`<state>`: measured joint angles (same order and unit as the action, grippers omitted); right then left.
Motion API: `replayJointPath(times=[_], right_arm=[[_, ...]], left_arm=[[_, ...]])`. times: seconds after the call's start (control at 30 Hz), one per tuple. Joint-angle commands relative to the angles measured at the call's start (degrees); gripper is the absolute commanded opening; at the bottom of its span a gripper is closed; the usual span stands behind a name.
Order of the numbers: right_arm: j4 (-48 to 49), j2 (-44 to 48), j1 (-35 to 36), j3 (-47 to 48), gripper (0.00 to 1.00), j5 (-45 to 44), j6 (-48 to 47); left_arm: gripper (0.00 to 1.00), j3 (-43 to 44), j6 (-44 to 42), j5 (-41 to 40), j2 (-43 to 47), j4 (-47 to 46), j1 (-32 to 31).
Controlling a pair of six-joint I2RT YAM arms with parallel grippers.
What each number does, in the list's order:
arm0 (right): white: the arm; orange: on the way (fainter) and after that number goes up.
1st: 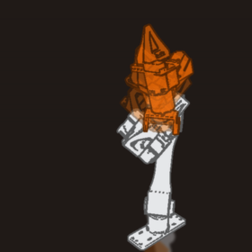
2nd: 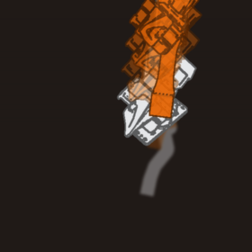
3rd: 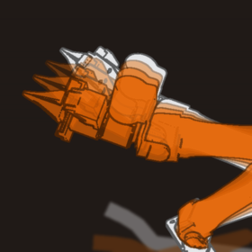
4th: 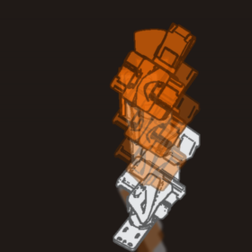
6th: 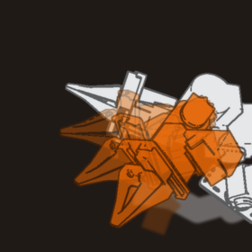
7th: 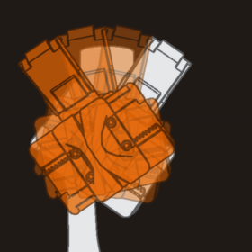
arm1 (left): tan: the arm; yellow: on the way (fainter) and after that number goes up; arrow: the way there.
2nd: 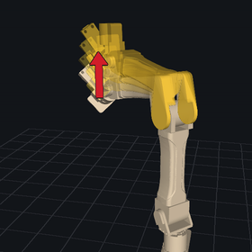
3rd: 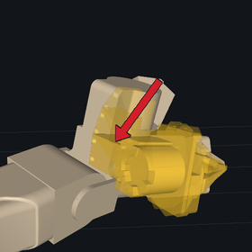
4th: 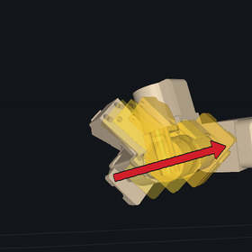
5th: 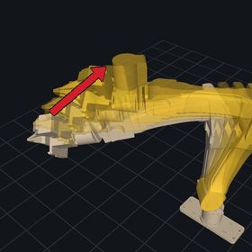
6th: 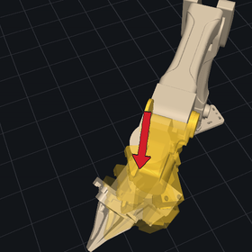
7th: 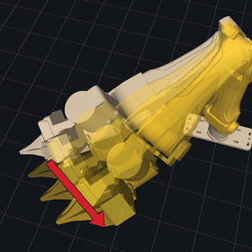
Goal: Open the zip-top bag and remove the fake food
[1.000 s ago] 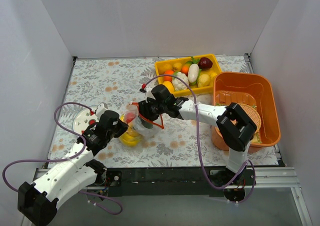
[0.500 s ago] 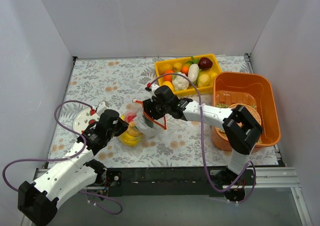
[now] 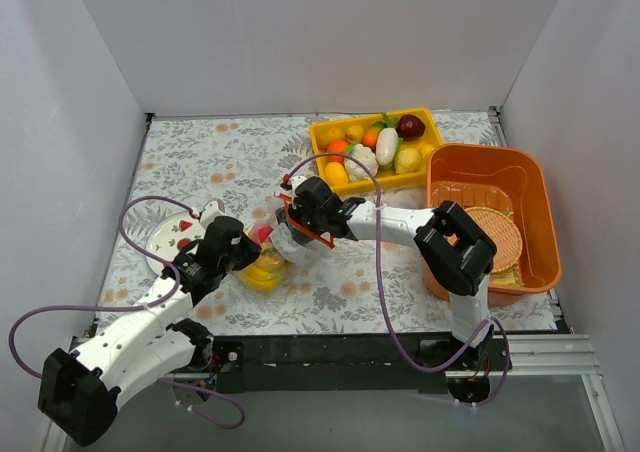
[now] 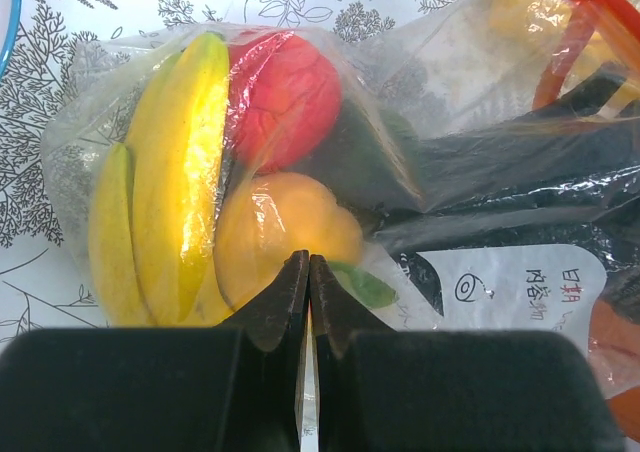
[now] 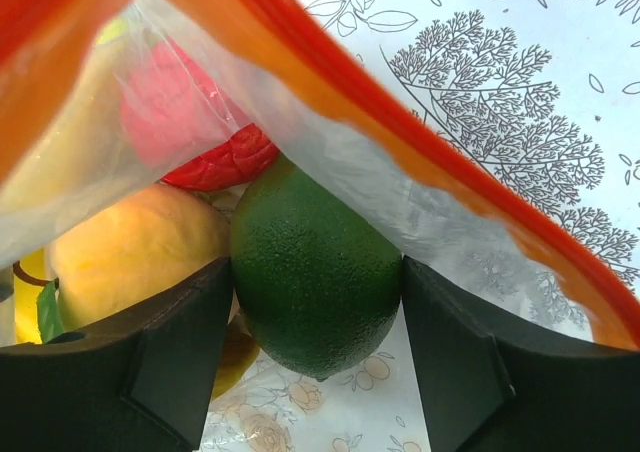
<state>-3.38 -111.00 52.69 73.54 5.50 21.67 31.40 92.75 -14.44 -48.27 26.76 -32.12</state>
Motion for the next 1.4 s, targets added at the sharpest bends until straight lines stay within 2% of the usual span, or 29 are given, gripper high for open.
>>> replayJointPath(times=[0.0, 0.1, 0.17, 0.23, 0.7, 1.03, 1.37], right_arm=[[-0.76, -1.15, 0.49, 1.79, 0.73, -1.45, -1.28], [-0.75, -1.32, 0.49, 1.78, 0.61, -0.93, -0.93], [-1.10, -0.37, 0.49, 1.70, 0.45, -0.57, -0.58], [-1.02, 1.22, 0.49, 0.82, 0.40, -1.36, -0.31], [-6.37, 13.70, -0.83, -0.50, 0.36, -1.36, 1.18], [-14.55, 20.55, -1.18, 0.11, 0.34, -7.68, 0.30], [-19.91, 27.06, -4.25, 1.43, 0.34, -9.98, -0.84]], left_arm=[[0.00, -1.07, -0.99, -0.33, -0.51, -1.80, -0.14], [0.00, -1.69, -0.29, -2.16, -0.68, -1.28, -0.05], [0.00, -2.56, 0.15, -2.96, -0.60, -1.10, 0.12], [0.00, -3.09, 0.76, -3.84, -0.86, -0.66, 0.48], [0.00, -6.61, 3.23, -3.49, -0.68, -1.10, 1.88], [0.00, -6.26, 2.88, -2.26, 0.19, -1.28, 2.15], [0.00, -4.77, 1.91, -1.65, 0.37, -0.84, 2.41]])
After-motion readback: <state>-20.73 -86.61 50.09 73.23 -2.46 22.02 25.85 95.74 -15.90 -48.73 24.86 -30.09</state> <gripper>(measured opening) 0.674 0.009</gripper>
